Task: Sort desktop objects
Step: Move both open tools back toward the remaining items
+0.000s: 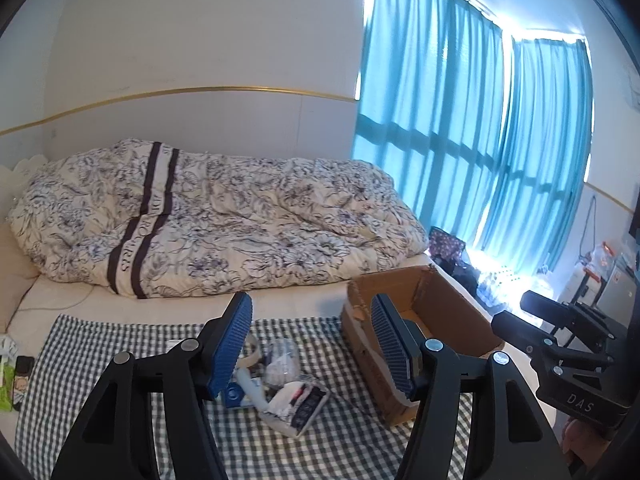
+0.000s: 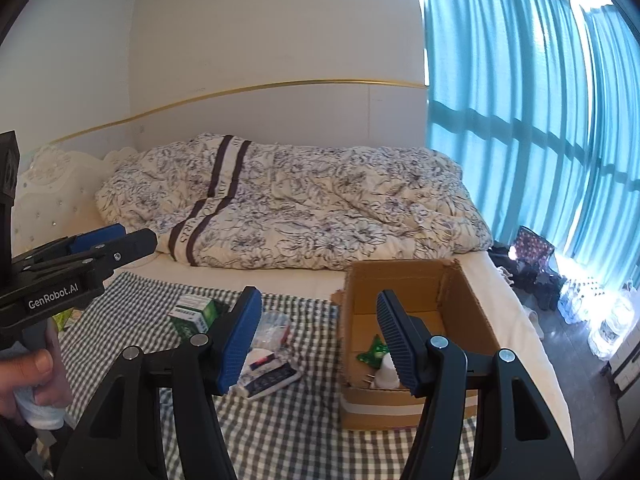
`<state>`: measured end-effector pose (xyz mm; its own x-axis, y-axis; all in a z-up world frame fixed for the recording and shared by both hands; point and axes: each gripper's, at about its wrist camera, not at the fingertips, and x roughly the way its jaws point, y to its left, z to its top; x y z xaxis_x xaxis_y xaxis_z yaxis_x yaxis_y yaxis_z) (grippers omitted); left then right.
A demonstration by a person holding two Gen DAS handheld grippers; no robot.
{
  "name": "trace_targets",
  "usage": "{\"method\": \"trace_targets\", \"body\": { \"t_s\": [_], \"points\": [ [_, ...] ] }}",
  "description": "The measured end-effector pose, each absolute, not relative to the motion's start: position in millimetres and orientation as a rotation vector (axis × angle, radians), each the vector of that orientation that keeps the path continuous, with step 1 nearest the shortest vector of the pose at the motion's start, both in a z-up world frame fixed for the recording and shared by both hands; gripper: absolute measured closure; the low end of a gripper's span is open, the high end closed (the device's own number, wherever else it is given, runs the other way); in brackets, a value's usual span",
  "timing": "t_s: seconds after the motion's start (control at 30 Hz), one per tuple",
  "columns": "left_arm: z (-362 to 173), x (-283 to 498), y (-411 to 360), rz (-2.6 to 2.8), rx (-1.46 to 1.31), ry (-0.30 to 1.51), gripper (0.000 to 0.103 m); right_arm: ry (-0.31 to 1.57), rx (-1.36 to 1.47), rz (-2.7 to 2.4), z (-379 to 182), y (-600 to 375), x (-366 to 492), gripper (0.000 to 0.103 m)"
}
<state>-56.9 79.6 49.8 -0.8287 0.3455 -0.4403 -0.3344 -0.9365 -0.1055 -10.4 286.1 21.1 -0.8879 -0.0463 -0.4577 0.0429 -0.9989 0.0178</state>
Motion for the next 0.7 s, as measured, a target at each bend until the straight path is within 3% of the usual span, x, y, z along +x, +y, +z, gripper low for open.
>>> {"method": "trace_targets", "body": {
  "t_s": [0.37, 0.7],
  "points": [
    [40.9, -56.3, 25.9, 2.806, -0.685, -0.080, 0.038, 0.008, 0.738, -2.936, 8.8, 246.5, -19.1, 0.041],
    [13.6, -73.9, -14.4, 2.863, -0.756, -0.142, 0.024, 0.026, 0.788, -2.877, -14.7, 220.3, -38.2, 0.035]
  ]
}}
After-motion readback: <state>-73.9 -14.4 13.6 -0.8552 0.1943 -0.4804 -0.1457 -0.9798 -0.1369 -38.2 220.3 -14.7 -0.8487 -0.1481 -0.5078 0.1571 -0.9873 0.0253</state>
